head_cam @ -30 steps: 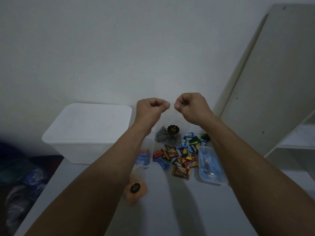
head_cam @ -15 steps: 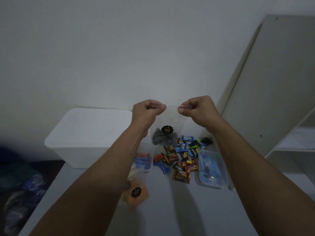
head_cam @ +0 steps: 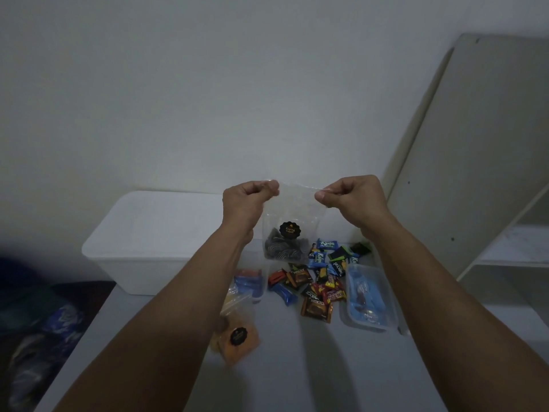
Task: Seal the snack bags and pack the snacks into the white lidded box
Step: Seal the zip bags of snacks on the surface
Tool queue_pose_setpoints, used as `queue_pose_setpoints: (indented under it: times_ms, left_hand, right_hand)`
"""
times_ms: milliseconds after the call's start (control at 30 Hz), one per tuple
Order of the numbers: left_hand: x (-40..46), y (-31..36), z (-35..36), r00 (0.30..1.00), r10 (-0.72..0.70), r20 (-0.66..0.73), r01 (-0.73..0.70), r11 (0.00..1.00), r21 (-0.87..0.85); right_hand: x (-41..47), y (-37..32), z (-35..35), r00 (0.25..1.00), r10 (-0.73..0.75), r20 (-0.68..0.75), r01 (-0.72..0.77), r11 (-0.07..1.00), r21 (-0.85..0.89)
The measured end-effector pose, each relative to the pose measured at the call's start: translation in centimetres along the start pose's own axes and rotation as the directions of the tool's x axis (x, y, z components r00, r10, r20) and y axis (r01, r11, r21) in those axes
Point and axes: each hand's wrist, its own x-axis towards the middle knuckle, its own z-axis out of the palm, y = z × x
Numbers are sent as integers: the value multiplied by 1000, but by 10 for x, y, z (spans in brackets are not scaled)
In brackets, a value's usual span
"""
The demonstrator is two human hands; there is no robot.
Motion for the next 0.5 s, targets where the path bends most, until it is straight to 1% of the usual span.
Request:
queue_pose_setpoints:
  times_ms: [33,100,133,167,200,267,333,400,500]
  left_hand:
    - [-1,-1,1,999,24,-44,-22,999,30]
    - [-2,-5,4,977,93,-192,-60,984,167]
    - [-3,-6,5,959,111,-260,-50,972,231]
    - [-5,-4,7,954,105,-281,-28,964,264]
    - [-7,-1,10,967,68,-245,1,963,269]
    - [-14,5,16,990,-84,-114,108,969,221]
    - [-18,10,18,976,-217,-31,219,963,157]
    - [-17,11,18,962,-270,28,266,959,99]
    - [-15,8,17,959,-272,79,267,961,68]
  right_hand:
    - [-1,0,2,1000,-9,-18,8,1000,-6]
    - [-4,2,6,997,-23,-74,22,1000,-22]
    - [-5,3,8,995,-29,-99,27,999,-23]
    - [-7,5,9,993,-36,-114,34,999,-20]
    - [-9,6,11,992,-43,-121,42,999,-15]
    - [-12,8,13,990,-62,-126,62,998,0]
    - [-16,8,16,989,-84,-121,85,996,11]
    - [-18,10,18,989,-92,-114,94,995,14]
    - [-19,14,17,992,-87,-88,91,995,42]
